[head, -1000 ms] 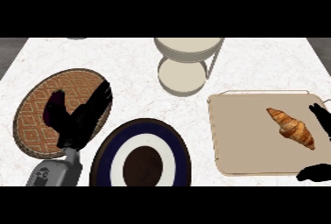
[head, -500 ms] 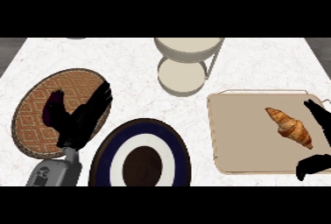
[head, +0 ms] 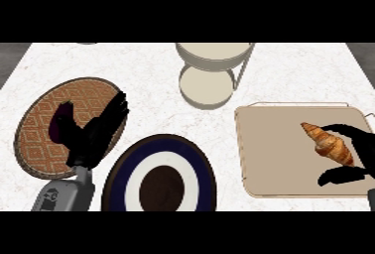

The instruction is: Pick the croissant from the tray and place it in the tiered basket

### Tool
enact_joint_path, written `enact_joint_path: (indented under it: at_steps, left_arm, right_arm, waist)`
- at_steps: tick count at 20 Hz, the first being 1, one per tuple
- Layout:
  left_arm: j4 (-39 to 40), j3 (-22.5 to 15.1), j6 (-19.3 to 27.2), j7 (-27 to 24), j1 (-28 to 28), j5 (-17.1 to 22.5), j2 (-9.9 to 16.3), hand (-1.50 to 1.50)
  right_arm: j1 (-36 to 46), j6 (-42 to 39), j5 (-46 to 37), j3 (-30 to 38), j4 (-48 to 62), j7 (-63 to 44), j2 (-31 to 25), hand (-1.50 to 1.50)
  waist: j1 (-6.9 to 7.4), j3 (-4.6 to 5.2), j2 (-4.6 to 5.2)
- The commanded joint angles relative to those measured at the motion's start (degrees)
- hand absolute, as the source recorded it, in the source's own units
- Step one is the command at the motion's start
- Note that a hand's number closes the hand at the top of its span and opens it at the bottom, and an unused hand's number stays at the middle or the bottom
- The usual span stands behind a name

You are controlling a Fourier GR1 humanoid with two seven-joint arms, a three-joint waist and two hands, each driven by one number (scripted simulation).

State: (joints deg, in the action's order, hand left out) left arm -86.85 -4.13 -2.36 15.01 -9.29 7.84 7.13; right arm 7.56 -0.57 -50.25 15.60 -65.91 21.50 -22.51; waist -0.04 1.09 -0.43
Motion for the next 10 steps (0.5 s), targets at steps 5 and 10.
enact_joint_path:
  at_steps: [5,10]
  left_arm:
    - [-1.5,1.0,0.4,3.1,-2.6,0.0,-0.3,0.0]
    - [1.0,1.0,0.6,0.9,-1.5,-0.6,-0.8,0.0]
  right_arm:
    - [0.4,5.2,-1.7,-2.1,2.2,2.9,2.9,1.5]
    - [-1.6,5.9,-3.3,-3.2,-3.7,-6.4,9.1,1.5]
  waist:
    - [0.05,-1.1,0.41]
    - [-0.61,-0.98,0.2]
